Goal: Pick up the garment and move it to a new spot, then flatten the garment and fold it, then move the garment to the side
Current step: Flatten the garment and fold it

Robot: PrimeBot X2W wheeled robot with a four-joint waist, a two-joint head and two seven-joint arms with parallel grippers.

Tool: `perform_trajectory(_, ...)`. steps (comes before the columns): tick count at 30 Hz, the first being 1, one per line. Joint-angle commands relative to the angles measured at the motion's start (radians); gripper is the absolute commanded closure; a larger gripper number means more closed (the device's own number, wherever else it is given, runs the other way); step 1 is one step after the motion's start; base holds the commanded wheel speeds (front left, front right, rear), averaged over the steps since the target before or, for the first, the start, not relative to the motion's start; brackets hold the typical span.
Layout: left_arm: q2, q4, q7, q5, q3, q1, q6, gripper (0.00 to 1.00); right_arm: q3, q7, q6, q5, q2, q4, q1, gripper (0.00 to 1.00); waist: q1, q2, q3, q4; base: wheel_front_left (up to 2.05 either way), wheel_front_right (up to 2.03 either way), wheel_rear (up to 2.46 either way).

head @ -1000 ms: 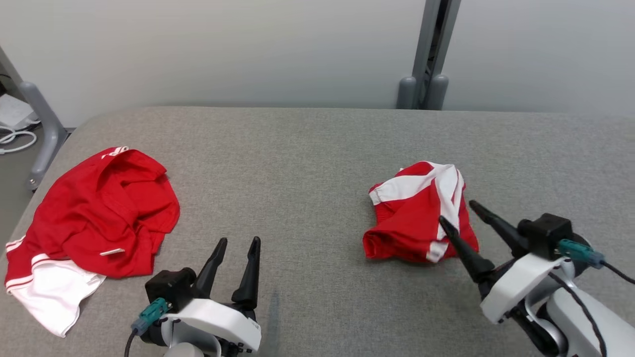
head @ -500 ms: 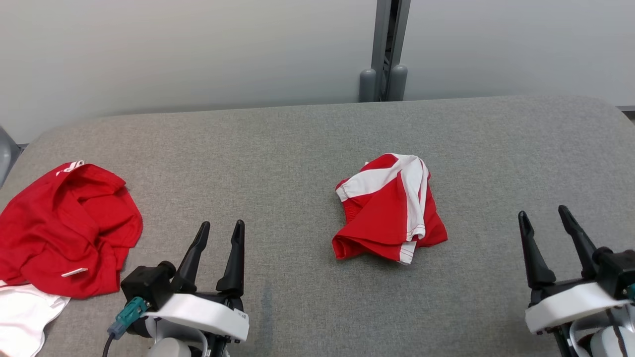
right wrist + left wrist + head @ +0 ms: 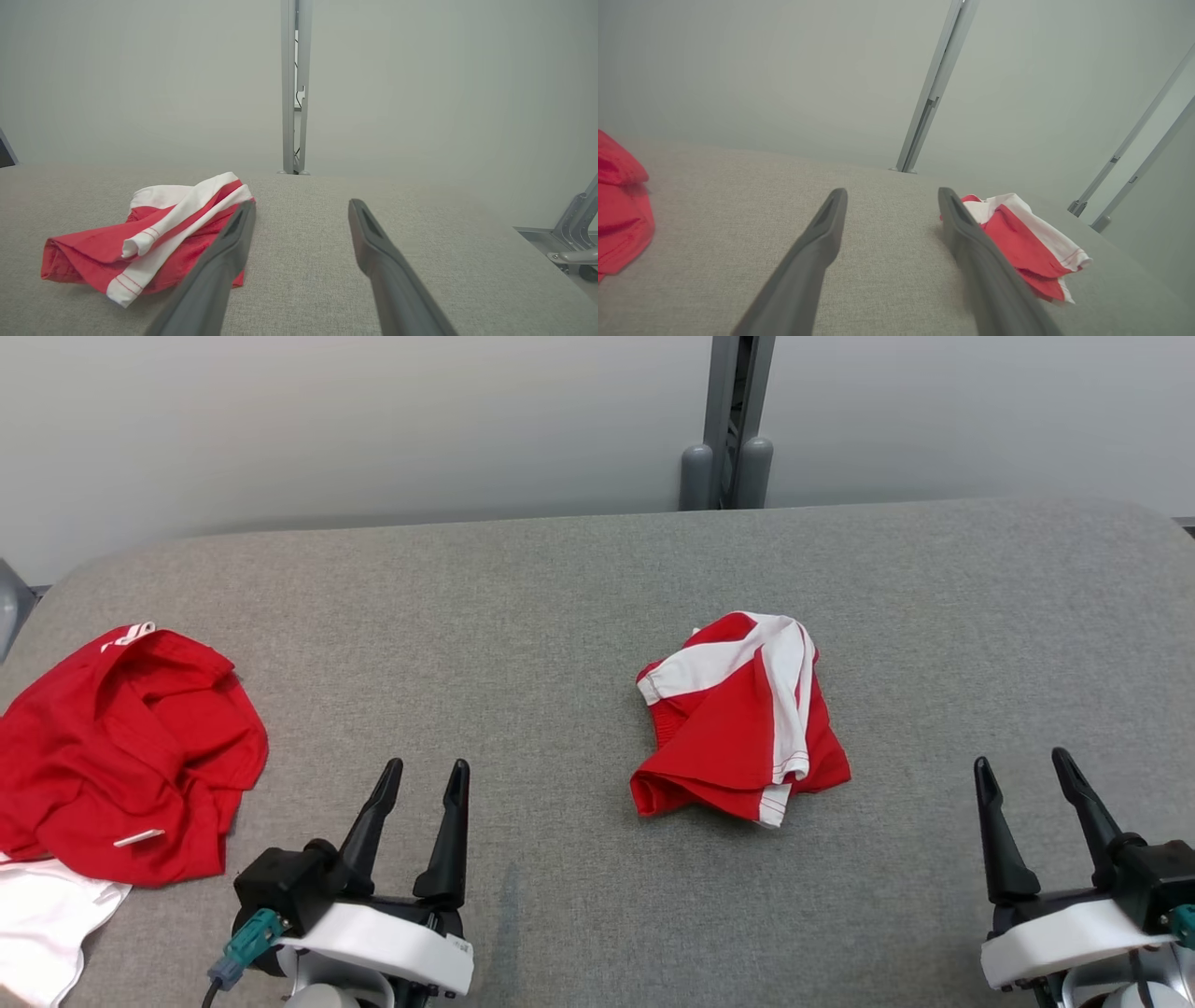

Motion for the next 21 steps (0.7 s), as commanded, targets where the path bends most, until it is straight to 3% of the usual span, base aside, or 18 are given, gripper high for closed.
perform_trajectory(1,0.004,0.004,-0.001,0.003,-0.004,-0.006,-0.006,0.0,-0.001,-0.004,-0.001,-0.009,-0.002,0.011,0.004,0.0,0.0,0.0,0.008,0.009,0.0,0.0,0.0)
perform_trajectory(2,0.004,0.006,-0.001,0.004,-0.008,-0.009,-0.007,0.0,0.004,-0.004,-0.001,-0.007,-0.003,0.024,0.003,0.11,0.0,0.0,0.013,0.015,0.0,0.0,0.0)
perform_trajectory(3,0.004,0.01,-0.001,0.004,-0.013,-0.011,-0.01,0.0,0.008,-0.004,-0.001,-0.012,-0.008,0.031,-0.001,1.0,0.0,0.0,0.018,0.021,0.0,0.0,0.0)
perform_trajectory(14,0.004,0.037,0.0,0.003,-0.039,-0.051,-0.025,0.0,0.129,-0.004,-0.001,-0.027,-0.034,0.189,-0.126,1.0,0.0,0.0,0.089,0.112,0.0,0.0,0.0)
perform_trajectory(21,0.004,0.04,0.0,-0.011,-0.058,-0.074,-0.027,0.0,0.154,-0.004,-0.001,-0.012,-0.056,0.327,-0.227,1.0,0.0,0.0,0.116,0.172,0.0,0.0,0.0)
